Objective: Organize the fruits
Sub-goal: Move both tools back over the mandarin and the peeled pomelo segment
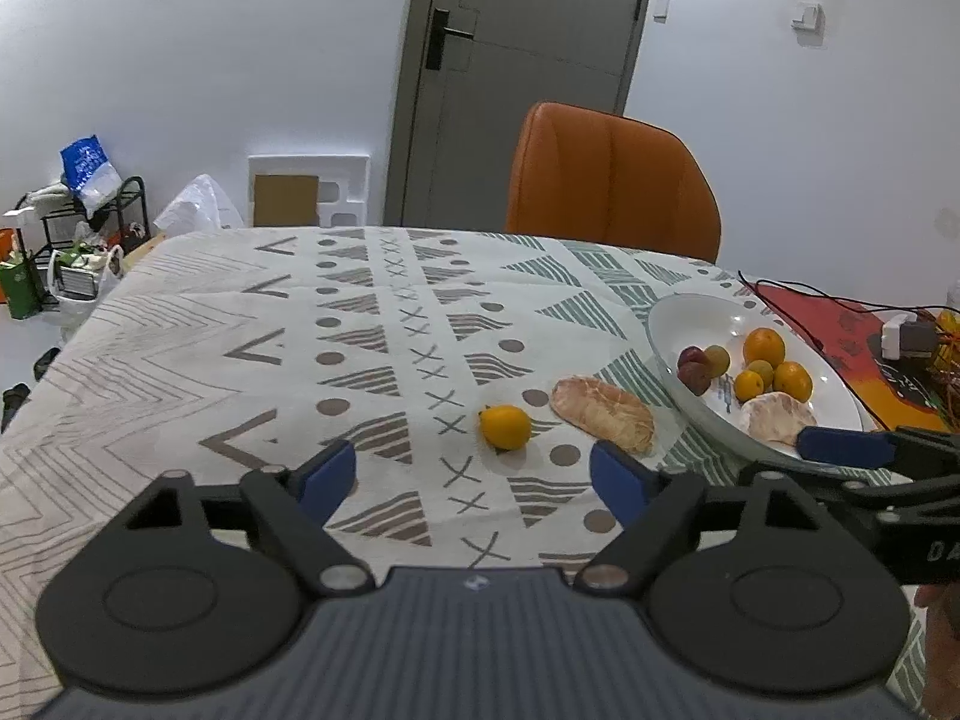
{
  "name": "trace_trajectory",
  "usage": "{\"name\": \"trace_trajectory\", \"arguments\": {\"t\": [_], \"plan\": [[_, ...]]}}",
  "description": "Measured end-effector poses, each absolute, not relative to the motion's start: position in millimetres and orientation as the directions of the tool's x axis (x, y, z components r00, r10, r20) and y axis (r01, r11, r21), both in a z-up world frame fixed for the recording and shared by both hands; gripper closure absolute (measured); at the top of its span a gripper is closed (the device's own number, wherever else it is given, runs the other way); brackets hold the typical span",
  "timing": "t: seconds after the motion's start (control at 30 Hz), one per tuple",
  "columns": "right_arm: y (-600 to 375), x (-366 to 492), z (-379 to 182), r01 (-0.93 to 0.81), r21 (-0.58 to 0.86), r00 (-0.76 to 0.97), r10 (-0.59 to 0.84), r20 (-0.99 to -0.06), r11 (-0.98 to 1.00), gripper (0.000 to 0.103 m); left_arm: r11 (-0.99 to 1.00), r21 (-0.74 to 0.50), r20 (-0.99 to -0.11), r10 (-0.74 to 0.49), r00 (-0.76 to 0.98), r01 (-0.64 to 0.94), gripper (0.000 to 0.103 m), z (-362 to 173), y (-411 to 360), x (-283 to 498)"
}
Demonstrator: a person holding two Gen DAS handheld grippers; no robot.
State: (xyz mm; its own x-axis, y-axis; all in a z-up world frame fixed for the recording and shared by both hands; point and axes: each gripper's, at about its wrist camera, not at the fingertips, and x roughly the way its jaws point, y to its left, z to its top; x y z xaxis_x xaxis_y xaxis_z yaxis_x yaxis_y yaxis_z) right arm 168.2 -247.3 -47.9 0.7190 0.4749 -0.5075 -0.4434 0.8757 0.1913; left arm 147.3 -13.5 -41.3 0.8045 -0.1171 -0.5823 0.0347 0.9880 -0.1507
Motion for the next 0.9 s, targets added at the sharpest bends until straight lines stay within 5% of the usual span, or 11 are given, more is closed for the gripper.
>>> {"name": "trace_trajectory", "arguments": {"t": [0.23,0.4,0.9], "plan": [[-236.6,174.1,-55.8,-0.436,0.172,0.714,0.456,-0.531,0.883,0.026,0.985,-0.163,-0.601,-0.141,0.787,0.052,0.033,-50.6,-16.9,158.2],[-231.2,182.4,-64.0,-0.425,0.176,0.703,0.446,-0.554,0.888,0.039,0.984,-0.170,-0.606,-0.153,0.781,0.061,0.039,-55.4,-17.7,167.2],[-219.6,194.8,-78.3,-0.352,0.165,0.738,0.382,-0.556,0.921,0.047,0.979,-0.188,-0.627,-0.183,0.757,0.081,0.052,-71.6,-28.3,202.3]]}}
